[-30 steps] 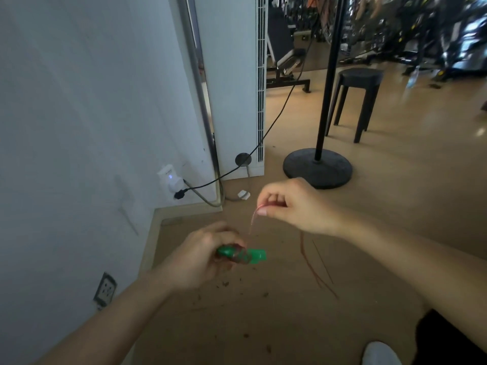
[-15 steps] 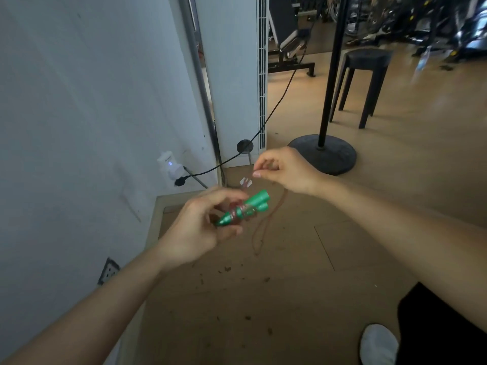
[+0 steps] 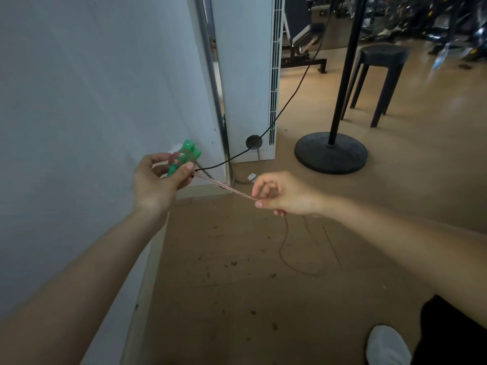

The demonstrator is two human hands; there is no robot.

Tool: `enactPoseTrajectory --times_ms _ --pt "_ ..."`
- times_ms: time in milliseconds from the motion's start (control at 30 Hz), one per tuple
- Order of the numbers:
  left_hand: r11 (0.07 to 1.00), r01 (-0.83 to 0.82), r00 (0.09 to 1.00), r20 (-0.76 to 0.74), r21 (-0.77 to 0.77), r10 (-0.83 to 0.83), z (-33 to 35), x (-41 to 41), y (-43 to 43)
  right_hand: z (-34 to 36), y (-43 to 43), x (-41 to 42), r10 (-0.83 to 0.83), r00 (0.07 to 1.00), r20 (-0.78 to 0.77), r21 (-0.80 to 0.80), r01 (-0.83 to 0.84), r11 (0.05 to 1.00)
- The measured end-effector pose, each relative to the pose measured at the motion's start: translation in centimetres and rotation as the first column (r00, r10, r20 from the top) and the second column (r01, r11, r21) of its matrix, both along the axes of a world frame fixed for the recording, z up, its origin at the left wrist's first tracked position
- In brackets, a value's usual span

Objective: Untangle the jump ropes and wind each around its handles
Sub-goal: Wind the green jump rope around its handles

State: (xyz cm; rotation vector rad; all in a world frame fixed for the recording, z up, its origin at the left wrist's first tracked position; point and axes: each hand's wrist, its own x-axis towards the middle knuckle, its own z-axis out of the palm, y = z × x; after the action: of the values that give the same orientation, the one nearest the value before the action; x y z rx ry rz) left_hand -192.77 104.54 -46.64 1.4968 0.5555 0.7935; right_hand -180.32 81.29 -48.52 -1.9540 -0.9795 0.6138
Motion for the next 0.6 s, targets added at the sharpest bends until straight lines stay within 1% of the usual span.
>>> enactPoseTrajectory --times_ms 67,133,233,333,400,467,533,600 --pt "0.996 0.001 0.999 -0.053 0.087 0.004 -0.4 -0.3 0.4 -0.2 0.4 -0.6 0.03 1.0 0.002 -0.007 -0.03 1.0" --pt "0.976 0.02 0.993 -0.118 0.215 0.006 -1.1 -0.6 0.8 -0.4 0.7 -1.4 0.071 0.997 0.029 -0.024 -0.071 0.997" --pt "0.89 0.117 0.962 -0.273 0.44 0.009 -2.1 -1.1 1.1 0.0 1.1 -2.1 0.125 0.988 0.086 -0.017 -0.124 0.992" --pt "0.782 0.26 0.92 -0.391 0.566 -0.023 -2.8 -1.5 1.1 1.1 1.1 -2.2 0.115 0.984 0.139 0.055 -0.124 0.991" --pt "0.716 0.36 0.888 -0.454 0.599 -0.067 -3.1 -1.7 0.9 1.7 0.8 -2.0 0.084 0.985 0.154 0.11 -0.101 0.989" --pt "0.668 0.455 0.846 -0.519 0.589 -0.118 -3.3 -2.0 0.3 2.2 0.5 -1.6 0.049 0.982 0.183 0.137 -0.075 0.988" --pt "0.616 0.576 0.775 -0.598 0.538 -0.202 -3.6 -2.3 -0.6 2.6 -0.1 -1.0 0.024 0.977 0.214 0.134 -0.053 0.99" --pt "0.519 0.697 0.687 -0.667 0.495 -0.287 -4.1 -2.5 -1.6 3.1 -0.6 -0.4 0.005 0.97 0.242 0.136 -0.039 0.99"
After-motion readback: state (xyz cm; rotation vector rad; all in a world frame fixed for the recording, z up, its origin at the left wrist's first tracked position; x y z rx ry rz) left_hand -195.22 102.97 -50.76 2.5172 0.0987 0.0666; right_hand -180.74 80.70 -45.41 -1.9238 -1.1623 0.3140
